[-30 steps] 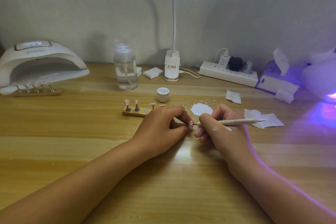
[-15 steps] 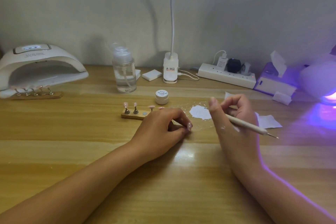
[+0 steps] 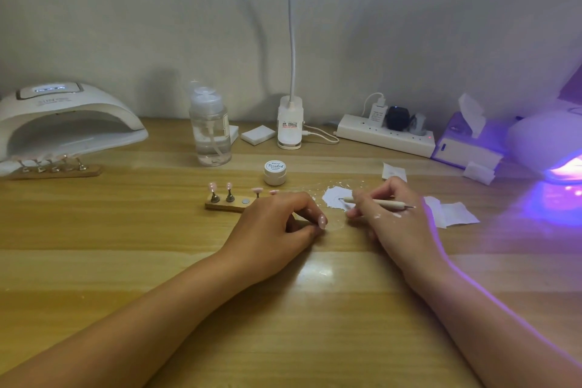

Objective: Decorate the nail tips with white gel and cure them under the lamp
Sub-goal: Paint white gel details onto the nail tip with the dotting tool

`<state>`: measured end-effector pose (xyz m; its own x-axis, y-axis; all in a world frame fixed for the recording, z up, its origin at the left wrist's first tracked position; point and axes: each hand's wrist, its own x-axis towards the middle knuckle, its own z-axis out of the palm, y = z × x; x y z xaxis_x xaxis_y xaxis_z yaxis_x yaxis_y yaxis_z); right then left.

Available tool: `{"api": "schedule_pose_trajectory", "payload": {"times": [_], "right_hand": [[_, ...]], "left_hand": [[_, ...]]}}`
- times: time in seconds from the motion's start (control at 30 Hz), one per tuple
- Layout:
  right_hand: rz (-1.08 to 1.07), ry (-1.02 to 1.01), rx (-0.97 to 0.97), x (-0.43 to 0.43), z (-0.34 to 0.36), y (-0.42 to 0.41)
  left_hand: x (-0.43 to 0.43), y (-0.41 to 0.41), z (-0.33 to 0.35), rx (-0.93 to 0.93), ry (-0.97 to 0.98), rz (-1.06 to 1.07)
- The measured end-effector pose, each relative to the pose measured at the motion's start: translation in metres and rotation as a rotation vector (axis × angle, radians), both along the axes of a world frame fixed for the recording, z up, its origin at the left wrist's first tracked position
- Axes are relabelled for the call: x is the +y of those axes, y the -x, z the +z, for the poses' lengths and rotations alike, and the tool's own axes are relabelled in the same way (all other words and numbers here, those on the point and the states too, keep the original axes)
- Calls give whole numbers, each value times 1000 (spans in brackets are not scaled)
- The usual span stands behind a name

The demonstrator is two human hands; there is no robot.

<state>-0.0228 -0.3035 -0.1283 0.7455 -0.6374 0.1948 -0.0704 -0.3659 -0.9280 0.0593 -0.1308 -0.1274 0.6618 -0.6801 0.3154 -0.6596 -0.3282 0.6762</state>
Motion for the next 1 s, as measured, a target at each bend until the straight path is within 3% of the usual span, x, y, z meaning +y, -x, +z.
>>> {"api": "schedule_pose_trajectory", "payload": {"times": [0.13, 0.7, 0.83, 1.0], "right_hand": [[-30, -57, -15, -2, 1, 0], [13, 117, 76, 4, 2, 0], [-75, -60, -140, 4, 8, 3], [59, -219, -223, 20, 18, 10]], "left_hand": [[0, 0, 0, -1, 8, -6], [0, -1, -1, -20, 12, -14], [0, 0, -1, 6, 12, -9], [0, 0, 0, 1, 14, -11]]}}
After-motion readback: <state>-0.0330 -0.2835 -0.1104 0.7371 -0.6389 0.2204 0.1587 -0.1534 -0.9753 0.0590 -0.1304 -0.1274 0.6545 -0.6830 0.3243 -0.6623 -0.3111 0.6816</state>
